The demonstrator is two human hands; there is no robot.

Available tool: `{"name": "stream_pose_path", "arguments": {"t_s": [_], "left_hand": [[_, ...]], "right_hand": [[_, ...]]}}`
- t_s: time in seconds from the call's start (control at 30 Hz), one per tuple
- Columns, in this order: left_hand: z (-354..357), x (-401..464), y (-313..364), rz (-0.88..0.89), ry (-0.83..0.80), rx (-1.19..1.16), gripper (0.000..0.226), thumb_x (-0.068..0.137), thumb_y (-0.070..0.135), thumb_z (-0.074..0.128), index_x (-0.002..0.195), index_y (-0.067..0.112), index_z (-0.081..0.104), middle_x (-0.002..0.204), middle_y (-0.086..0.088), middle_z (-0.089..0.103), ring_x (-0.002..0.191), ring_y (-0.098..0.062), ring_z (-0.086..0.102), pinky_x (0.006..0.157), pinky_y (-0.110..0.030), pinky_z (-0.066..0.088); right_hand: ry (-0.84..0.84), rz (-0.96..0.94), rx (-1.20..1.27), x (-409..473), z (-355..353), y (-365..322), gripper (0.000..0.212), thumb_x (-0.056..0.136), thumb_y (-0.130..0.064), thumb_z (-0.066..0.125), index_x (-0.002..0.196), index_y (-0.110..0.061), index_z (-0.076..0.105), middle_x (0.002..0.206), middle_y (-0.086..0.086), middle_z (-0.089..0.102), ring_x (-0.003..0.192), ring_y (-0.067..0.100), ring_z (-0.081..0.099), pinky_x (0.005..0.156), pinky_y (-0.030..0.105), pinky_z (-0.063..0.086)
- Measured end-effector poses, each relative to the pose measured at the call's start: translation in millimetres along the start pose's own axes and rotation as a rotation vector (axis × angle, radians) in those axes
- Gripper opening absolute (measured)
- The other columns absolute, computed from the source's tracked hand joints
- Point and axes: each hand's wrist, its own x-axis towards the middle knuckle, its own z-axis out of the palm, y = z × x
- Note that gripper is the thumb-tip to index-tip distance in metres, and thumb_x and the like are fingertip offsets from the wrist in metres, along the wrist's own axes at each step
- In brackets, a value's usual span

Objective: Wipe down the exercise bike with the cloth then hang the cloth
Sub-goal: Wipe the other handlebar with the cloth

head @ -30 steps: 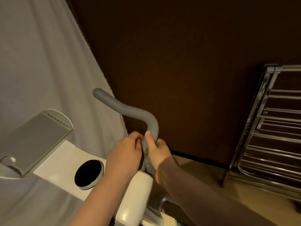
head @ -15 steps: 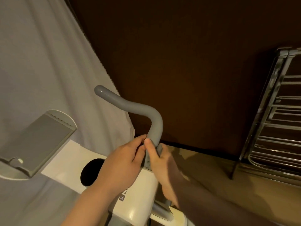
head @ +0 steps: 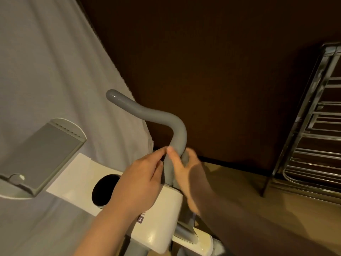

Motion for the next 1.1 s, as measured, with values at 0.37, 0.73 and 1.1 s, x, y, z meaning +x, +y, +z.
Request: {"name": "stream_pose_path", "arguments": {"t_s": [0.37,0.73,1.1], "left_hand": [[0,3,-1,0.002,0.005,0.018,0.043,0.101,0.022,0.038,0.140,0.039,0.042,0.121,0.016,0.062,0.102,-0.002,0.058,0.087,-0.029,0.051],[1,3,2,-0.030,0.019,0.055,0.042,0.101,0.024,0.038,0.139,0.042,0.039,0.116,0.019,0.060,0.098,-0.002,0.057,0.083,-0.026,0.051],[2,0,4,-0.037,0.020,0.071,0.042,0.101,0.026,0.037,0.140,0.042,0.038,0.116,0.017,0.062,0.096,-0.003,0.058,0.081,-0.031,0.052]], "right_hand": [[-0.132,0.095,-0.079,-9,-2,-7,0.060,0.074,-0.069,0.055,0.114,-0.024,0.053,0.094,-0.007,0.062,0.079,0.010,0.060,0.066,0.020,0.048],[0.075,0.072,0.031,22,-6,-22,0.048,0.092,-0.054,0.050,0.124,-0.019,0.042,0.105,-0.004,0.052,0.094,0.012,0.052,0.081,0.029,0.041],[0.127,0.022,0.055,12,5,-20,0.050,0.089,-0.051,0.059,0.128,-0.026,0.039,0.111,0.002,0.056,0.093,0.017,0.058,0.078,0.033,0.050]]}}
